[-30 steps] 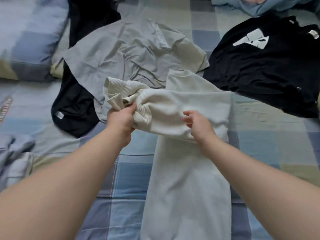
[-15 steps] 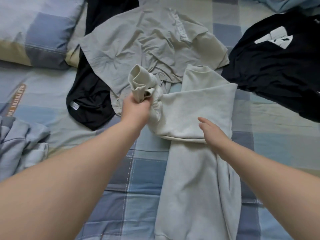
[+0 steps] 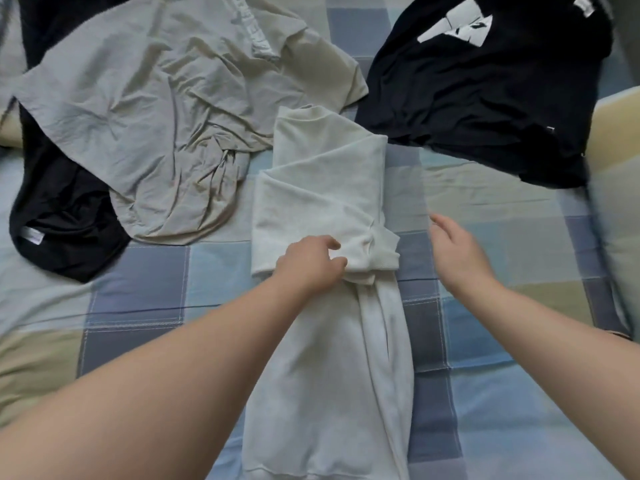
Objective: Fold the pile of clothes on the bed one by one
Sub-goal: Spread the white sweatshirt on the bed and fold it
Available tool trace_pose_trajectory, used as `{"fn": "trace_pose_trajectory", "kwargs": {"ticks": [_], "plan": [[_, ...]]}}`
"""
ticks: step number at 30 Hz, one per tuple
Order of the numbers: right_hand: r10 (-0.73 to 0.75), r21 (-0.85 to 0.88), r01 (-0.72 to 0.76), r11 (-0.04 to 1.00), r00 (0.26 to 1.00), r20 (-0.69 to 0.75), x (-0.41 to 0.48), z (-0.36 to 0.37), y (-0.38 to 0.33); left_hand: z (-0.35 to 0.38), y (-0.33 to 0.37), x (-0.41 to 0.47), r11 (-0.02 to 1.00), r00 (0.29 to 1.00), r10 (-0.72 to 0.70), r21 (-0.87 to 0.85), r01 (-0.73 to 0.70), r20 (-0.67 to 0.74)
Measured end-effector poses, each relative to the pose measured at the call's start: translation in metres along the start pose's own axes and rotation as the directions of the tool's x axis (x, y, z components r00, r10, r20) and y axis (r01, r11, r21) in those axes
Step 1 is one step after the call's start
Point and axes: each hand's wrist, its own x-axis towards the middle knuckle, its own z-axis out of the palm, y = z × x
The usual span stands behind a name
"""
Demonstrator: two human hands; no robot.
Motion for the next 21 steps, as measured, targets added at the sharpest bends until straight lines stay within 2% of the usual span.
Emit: {"fn": "trace_pose_trajectory", "kwargs": {"ticks": [2,4,6,9,11,13,16,18,21], "plan": [[-0.132,-0.096,0.134,0.986,0.991,0.018,0.001,0.010,-0.006,0.002,-0.013,0.005,0.983,0.988,0.075,0.177,-0.051,-0.135],[-0.284,-0.208,0.295,0.933,0.955,0.081,0.004,0.030,-0.015,0.000,-0.025,0.017,0.947,0.970,0.137,0.315,-0.068,-0.202],[-0.366,-0.300,0.404,0.864,0.913,0.179,0.008,0.058,-0.023,-0.002,-0.037,0.037,0.885,0.953,0.195,0.460,-0.071,-0.230],[-0.436,-0.526,0.524,0.670,0.851,0.294,0.030,0.104,-0.019,-0.004,-0.061,0.073,0.833,0.975,0.177,0.549,-0.075,-0.136],[-0.382,-0.635,0.527,0.565,0.849,0.364,0.048,0.128,-0.002,0.006,-0.080,0.093,0.838,0.989,0.128,0.541,-0.072,-0.067],[-0.371,-0.679,0.506,0.532,0.860,0.349,0.061,0.146,0.021,0.025,-0.098,0.103,0.822,0.972,0.185,0.566,-0.071,-0.146],[-0.526,-0.646,0.527,0.552,0.821,0.220,0.069,0.166,0.045,0.046,-0.118,0.111,0.786,0.878,0.345,0.613,-0.077,-0.333],[-0.599,-0.623,0.555,0.551,0.783,0.168,0.076,0.172,0.052,0.050,-0.124,0.117,0.762,0.835,0.411,0.640,-0.095,-0.366],[-0.600,-0.615,0.564,0.551,0.780,0.178,0.077,0.169,0.050,0.047,-0.121,0.116,0.759,0.848,0.406,0.643,-0.105,-0.341]]}}
